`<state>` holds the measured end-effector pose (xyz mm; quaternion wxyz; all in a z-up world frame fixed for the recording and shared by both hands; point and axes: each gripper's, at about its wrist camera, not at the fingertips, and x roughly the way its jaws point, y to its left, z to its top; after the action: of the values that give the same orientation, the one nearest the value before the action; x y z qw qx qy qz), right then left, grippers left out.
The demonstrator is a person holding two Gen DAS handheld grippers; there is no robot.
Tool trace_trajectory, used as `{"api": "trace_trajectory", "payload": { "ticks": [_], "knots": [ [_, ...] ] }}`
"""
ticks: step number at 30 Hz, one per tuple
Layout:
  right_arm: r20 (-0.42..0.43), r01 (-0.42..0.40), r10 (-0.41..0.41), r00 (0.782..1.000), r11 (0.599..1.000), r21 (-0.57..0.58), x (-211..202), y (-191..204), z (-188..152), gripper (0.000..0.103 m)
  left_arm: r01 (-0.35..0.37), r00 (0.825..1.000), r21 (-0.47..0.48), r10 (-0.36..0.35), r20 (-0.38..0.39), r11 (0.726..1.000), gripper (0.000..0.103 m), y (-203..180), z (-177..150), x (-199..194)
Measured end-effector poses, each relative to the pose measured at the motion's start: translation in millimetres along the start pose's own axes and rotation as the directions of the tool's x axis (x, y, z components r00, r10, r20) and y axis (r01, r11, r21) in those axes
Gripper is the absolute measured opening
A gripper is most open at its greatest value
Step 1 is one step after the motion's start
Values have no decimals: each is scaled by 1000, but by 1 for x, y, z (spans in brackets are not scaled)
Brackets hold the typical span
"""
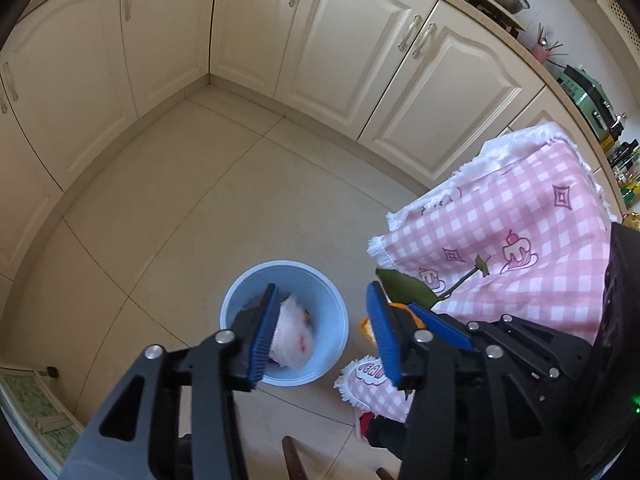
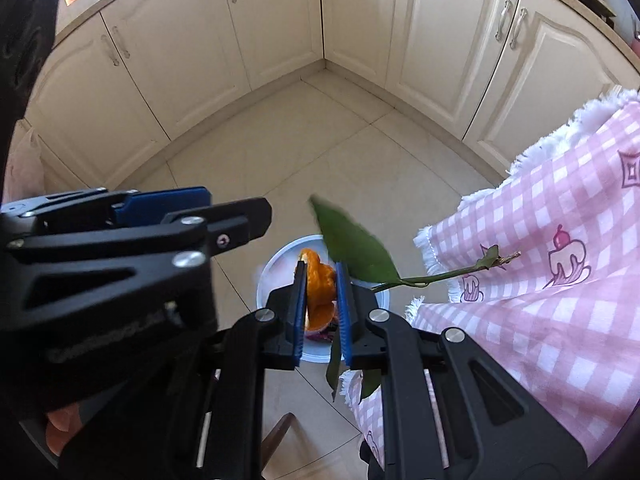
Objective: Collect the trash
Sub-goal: 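Carry both items over the bin and open the left tool to drop the bag, then open the right tool over the blue bin to drop the orange flower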
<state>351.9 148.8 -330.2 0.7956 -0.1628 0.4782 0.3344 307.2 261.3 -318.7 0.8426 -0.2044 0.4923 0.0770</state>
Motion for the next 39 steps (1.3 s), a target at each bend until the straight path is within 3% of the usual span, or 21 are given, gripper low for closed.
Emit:
{"api": "trace_trajectory", "payload": {
  "ticks": [14,24,31,39],
  "knots": [
    [19,-21,21,1000,1000,-17,4,12,9,15,-45,999,-47,46,4,998,47,28,-3,-16],
    [66,10,-10,998,1000,2,-13,12,16,16,-51,998,-45,52,20,998,48,35,-5,-31],
    [110,26,-27,994,1000,7,-33,11,12,43,-47,997,-52,50,55,998,48,35,-6,-51],
    [197,27,-25,980,1000,-9,-81,17,14,43,-31,991,-38,36,132,999,48,29,-5,-98]
  ]
}}
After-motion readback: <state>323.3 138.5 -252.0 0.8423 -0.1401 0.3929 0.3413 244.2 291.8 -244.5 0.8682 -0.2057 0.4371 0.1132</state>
